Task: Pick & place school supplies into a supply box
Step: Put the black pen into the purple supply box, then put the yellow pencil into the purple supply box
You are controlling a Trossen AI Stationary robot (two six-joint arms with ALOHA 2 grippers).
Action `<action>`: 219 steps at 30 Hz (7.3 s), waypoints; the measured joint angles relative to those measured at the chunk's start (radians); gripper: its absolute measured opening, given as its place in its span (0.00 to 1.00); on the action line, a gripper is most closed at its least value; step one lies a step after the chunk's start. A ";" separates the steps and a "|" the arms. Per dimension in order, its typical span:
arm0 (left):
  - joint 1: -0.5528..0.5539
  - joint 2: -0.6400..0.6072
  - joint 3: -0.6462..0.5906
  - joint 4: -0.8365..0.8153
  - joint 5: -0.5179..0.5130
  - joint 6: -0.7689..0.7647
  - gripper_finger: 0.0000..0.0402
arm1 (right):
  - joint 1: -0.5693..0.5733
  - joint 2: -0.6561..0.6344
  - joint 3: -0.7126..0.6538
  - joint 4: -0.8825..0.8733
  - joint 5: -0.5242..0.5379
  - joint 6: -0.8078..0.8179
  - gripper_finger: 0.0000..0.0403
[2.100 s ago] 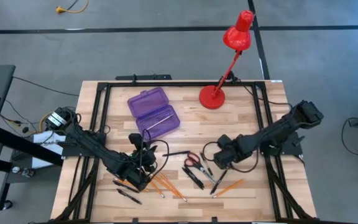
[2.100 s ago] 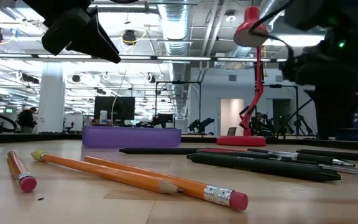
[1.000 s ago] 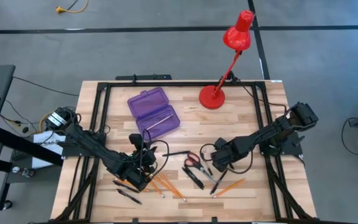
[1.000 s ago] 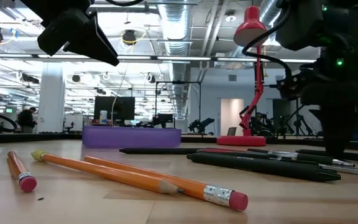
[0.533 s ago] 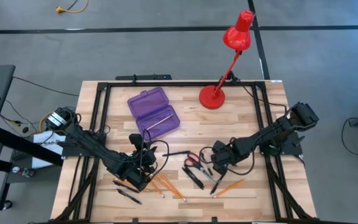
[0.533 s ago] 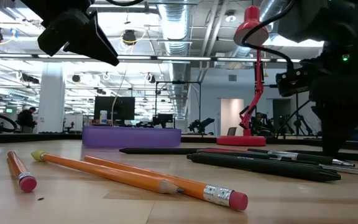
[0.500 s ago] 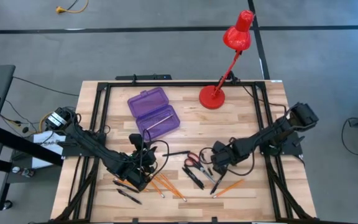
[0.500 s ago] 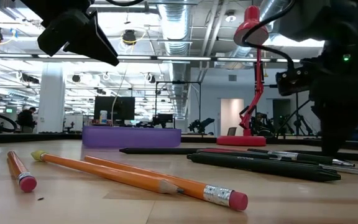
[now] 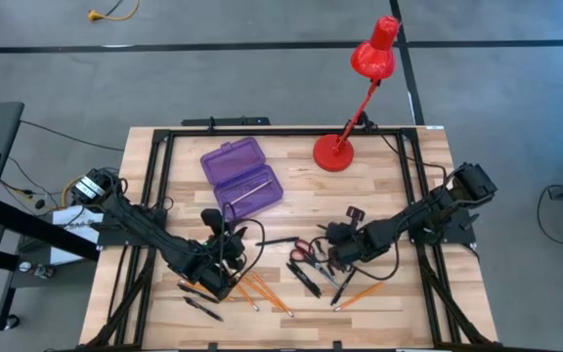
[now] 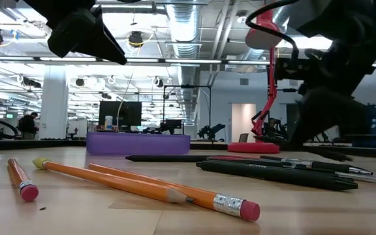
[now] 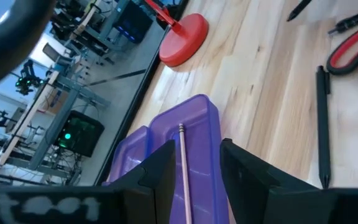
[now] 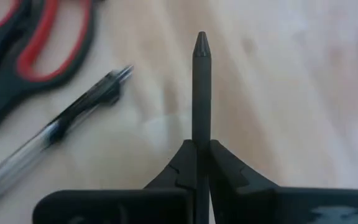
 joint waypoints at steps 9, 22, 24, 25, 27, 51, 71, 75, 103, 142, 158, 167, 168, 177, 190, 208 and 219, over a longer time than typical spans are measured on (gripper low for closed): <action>-0.008 0.000 0.000 -0.162 -0.022 -0.252 0.28 | 0.000 -0.002 0.014 0.111 0.242 -0.242 0.00; -0.082 -0.001 0.000 -0.470 -0.041 -0.700 0.28 | -0.070 -0.004 0.055 0.554 0.511 -0.828 0.00; -0.098 -0.001 0.000 -0.511 -0.038 -0.756 0.28 | -0.098 -0.004 0.055 0.625 0.500 -0.892 0.00; -0.105 -0.001 0.000 -0.531 -0.038 -0.782 0.28 | -0.114 -0.004 0.055 0.659 0.484 -0.924 0.00; -0.119 -0.002 0.000 -0.563 -0.038 -0.830 0.28 | -0.147 -0.004 0.055 0.725 0.425 -0.982 0.00; -0.158 -0.002 0.000 -0.763 0.107 -1.090 0.28 | -0.377 0.393 0.461 0.867 -0.053 -1.220 0.00; -0.161 -0.002 0.000 -0.769 0.146 -1.044 0.28 | -0.483 0.516 0.738 0.400 -0.262 -1.162 0.09; -0.161 -0.002 -0.001 -0.768 0.146 -1.044 0.28 | -0.480 0.519 0.742 0.404 -0.300 -1.170 0.12; -0.161 -0.002 -0.002 -0.393 0.297 -0.362 0.28 | -0.361 0.235 0.741 -0.178 -0.351 -0.928 0.38; -0.041 0.199 0.010 0.393 0.973 0.611 0.28 | -0.217 -0.090 0.740 -0.609 -0.248 -0.613 0.33; 0.023 0.215 0.013 0.312 1.066 0.621 0.28 | -0.216 -0.090 0.740 -0.598 -0.248 -0.613 0.33; 0.042 0.283 0.023 0.316 1.132 0.675 0.28 | -0.216 -0.090 0.721 -0.599 -0.243 -0.614 0.33; 0.042 0.283 0.023 0.310 1.127 0.675 0.28 | -0.216 -0.089 0.714 -0.600 -0.233 -0.613 0.33; 0.058 0.283 0.027 0.264 1.116 0.659 0.05 | -0.218 -0.089 0.662 -0.596 -0.194 -0.599 0.33; 0.058 0.285 0.027 0.191 1.058 0.388 0.01 | -0.218 -0.090 0.626 -0.604 -0.173 -0.577 0.33; 0.043 0.301 0.006 -0.212 0.767 0.060 0.00 | -0.218 -0.090 0.626 -0.612 -0.143 -0.580 0.33; 0.003 0.301 0.029 -0.244 0.742 0.026 0.00 | -0.225 -0.090 0.627 -0.609 -0.093 -0.587 0.33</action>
